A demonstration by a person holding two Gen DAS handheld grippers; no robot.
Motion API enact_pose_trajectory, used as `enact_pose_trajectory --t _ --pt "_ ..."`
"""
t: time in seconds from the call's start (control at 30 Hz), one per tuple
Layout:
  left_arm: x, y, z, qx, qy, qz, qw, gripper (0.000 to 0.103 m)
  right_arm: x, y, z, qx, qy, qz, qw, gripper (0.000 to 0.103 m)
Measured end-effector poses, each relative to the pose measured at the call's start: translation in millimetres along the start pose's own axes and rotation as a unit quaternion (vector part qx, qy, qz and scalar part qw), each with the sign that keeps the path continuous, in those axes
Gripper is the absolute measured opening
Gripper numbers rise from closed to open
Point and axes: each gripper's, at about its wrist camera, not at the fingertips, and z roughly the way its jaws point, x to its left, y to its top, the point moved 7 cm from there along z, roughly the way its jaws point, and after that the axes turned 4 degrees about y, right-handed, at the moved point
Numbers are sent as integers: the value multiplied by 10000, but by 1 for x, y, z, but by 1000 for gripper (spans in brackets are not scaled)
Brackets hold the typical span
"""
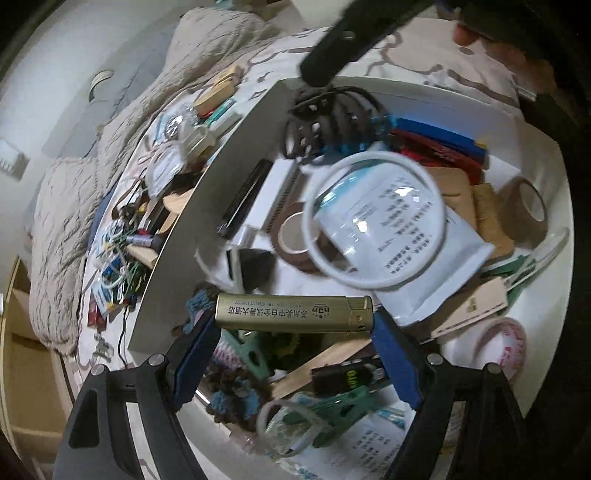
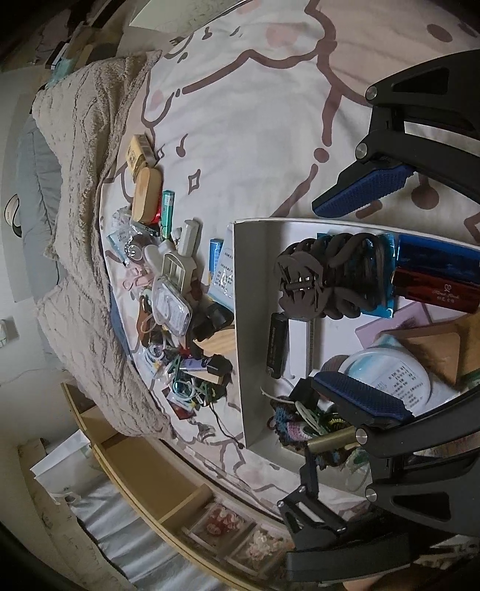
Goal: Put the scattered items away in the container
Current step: 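Open the right gripper to drop the black lighter while the left lowers the gold lighter, then open the left gripper to release the gold lighter into the tray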
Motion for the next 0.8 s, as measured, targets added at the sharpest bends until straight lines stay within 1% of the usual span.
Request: enact_pose_trajectory --t 0.1,0.23,0.47,0.57,0.8 --pt "-6 4 -2 -18 -111 50 9999 83 0 1 -2 -30 23 -8 10000 85" --pt "-7 9 -3 -33 -31 71 10000 84 -1 1 -5 -66 52 15 10000 85" --pt "1 11 0 -1 15 -159 9999 84 -3 1 -7 -71 79 55 9999 85" --pt "7 12 -2 -31 81 -247 9997 90 -4 1 -7 -69 86 58 9999 85" --pt "16 10 -6 -81 119 -419 9990 90 -4 1 -7 -73 84 47 9999 85"
